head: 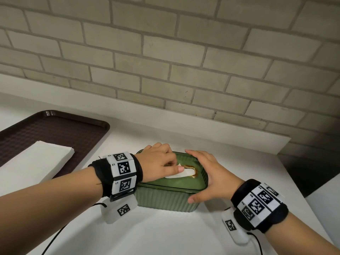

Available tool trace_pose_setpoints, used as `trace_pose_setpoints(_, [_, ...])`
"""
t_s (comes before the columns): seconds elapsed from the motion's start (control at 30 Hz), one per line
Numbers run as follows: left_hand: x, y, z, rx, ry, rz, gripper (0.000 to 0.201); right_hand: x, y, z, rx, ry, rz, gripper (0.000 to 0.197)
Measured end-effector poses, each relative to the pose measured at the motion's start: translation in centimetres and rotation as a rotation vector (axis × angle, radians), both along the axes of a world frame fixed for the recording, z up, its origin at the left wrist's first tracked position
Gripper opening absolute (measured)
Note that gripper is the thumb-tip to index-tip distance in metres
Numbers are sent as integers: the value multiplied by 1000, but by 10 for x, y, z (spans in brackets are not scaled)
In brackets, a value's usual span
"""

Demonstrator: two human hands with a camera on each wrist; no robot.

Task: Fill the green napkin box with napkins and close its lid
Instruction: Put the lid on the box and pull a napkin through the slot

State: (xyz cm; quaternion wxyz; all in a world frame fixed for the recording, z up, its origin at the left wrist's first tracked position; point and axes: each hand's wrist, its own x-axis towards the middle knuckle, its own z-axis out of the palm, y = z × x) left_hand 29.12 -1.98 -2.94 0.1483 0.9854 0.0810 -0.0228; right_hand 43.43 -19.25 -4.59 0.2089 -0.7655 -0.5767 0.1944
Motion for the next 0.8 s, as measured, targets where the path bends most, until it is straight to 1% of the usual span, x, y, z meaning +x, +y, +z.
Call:
trace_pose_setpoints(0.2, [5, 3, 3, 13, -20, -58, 43, 1, 2, -4, 43, -50, 22, 116])
trace_pose_setpoints(0.27, [6, 2, 3, 15, -70, -77, 36, 2, 1, -5, 45, -45, 27, 117])
trace_pose_setpoints(0.33, [4, 1, 1, -10, -146, -95, 22, 3, -1, -4, 22, -47, 27, 114])
trace_pose_setpoints(0.37, [3, 1, 0, -30, -182, -99, 18, 2, -1, -2, 3, -53, 29, 106])
trace_pose_setpoints(0.47, [-2, 1, -3, -103, -255, -102, 18, -1, 0, 4, 19, -77, 49, 64])
trace_pose_setpoints(0.5, [-3, 1, -2, -123, -267, -99, 16, -1, 2, 5, 48, -97, 55, 54])
trace_pose_setpoints(0.57, [-5, 1, -3, -143, -281, -91, 13, -1, 9, 7, 81, -151, 59, 44])
trace_pose_setpoints(0.63, [-6, 0, -3, -162, -295, -75, 14, -1, 18, 11, 82, -194, 81, 40])
trace_pose_setpoints(0.7, [-7, 1, -4, -161, -300, -74, 13, -1, 25, 13, 74, -204, 115, 35])
trace_pose_setpoints(0.8, [-9, 1, -5, -171, -285, -58, 11, -1, 31, 15, 88, -228, 159, 19])
